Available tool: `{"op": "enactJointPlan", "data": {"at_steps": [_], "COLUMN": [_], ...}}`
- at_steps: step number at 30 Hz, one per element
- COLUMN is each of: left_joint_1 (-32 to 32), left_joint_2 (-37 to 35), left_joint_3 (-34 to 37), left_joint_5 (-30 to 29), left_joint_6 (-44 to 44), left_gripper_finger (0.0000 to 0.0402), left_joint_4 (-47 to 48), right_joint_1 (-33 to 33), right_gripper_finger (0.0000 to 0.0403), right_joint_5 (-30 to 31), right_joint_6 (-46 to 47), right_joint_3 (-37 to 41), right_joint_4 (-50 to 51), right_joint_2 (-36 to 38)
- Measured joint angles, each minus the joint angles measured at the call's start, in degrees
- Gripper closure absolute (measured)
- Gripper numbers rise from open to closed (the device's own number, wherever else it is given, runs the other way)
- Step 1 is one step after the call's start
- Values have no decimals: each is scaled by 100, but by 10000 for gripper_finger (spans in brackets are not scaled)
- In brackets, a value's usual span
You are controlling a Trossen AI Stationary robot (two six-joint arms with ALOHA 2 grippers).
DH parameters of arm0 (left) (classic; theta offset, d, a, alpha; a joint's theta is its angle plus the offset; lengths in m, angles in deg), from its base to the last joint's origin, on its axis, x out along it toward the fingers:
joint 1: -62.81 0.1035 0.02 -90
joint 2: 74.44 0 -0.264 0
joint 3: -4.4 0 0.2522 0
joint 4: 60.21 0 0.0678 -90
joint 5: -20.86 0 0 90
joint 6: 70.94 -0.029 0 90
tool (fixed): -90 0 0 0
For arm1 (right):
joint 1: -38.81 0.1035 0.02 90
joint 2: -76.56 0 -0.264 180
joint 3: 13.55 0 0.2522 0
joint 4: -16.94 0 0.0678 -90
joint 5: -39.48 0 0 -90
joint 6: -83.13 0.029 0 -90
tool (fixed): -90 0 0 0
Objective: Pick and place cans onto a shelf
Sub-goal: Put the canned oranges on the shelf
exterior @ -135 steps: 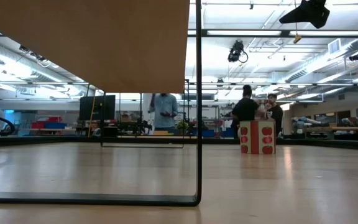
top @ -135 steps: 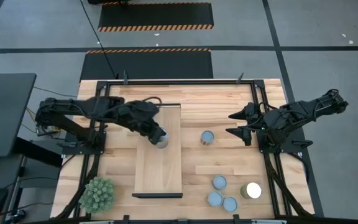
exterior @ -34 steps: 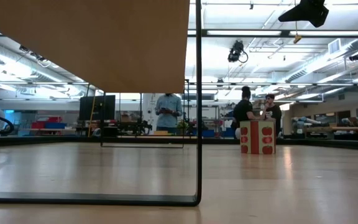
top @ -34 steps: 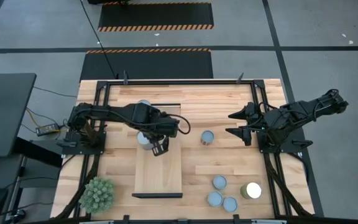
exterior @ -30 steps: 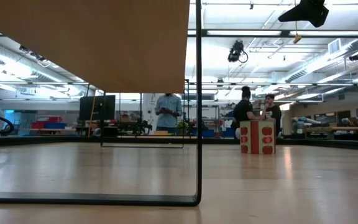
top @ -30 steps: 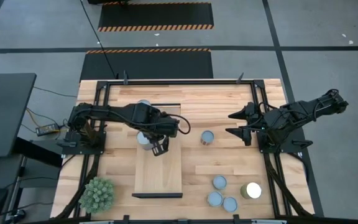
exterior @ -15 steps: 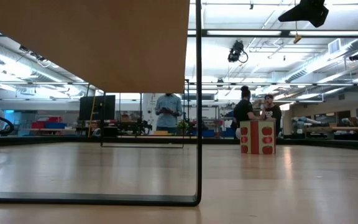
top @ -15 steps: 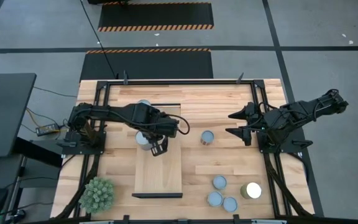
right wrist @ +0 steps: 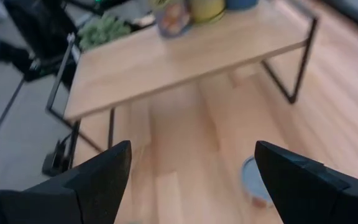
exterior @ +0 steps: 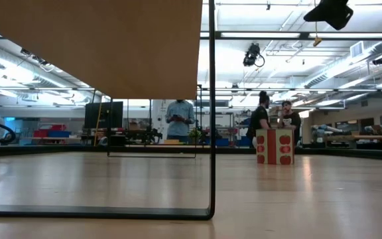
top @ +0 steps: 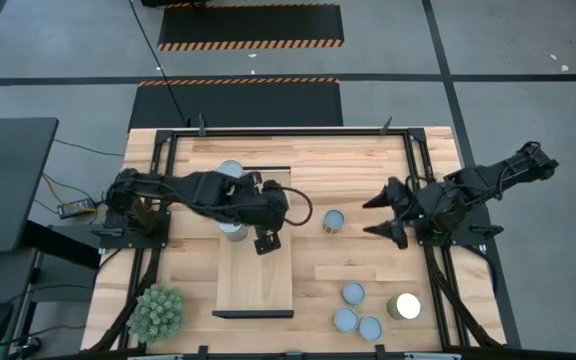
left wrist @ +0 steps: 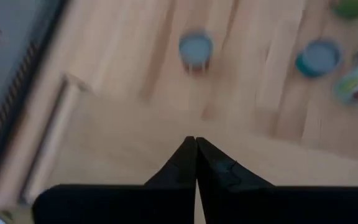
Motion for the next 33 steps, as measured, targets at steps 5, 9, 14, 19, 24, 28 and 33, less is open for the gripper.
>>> {"op": "enactJointPlan", "data": {"at_steps": [5, 9, 14, 19, 24, 28, 33], "left_joint_1": [-278, -369, -545, -748, -1013, -1145, -1140], "left_joint_2": [-267, -464, -730, -1089, -1502, -1905, -2415], "left_joint_3": [22, 37, 366, 853, 1363, 1854, 2530], "left_joint_5": [-311, -347, -306, -117, -60, -67, -92], "left_joint_6": [-396, -520, -840, -1036, -1232, -1335, -1343], "left_gripper_finger": [388, 386, 386, 386, 386, 386, 386], "left_joint_4": [-62, 32, 17, -140, -620, -1111, -1802], "right_joint_1": [274, 413, 481, 635, 804, 958, 1181], "right_gripper_finger": [54, 54, 54, 54, 54, 54, 54], "right_joint_5": [-43, -40, -30, -24, -28, -25, -96], "right_joint_6": [172, 218, 495, 993, 1593, 2039, 2298], "right_joint_3": [-129, -463, -887, -1331, -1776, -2121, -2544], "right_joint_4": [173, 437, 673, 997, 1345, 1639, 2088], "right_joint_2": [-463, -917, -1495, -2117, -2700, -3086, -3469]}}
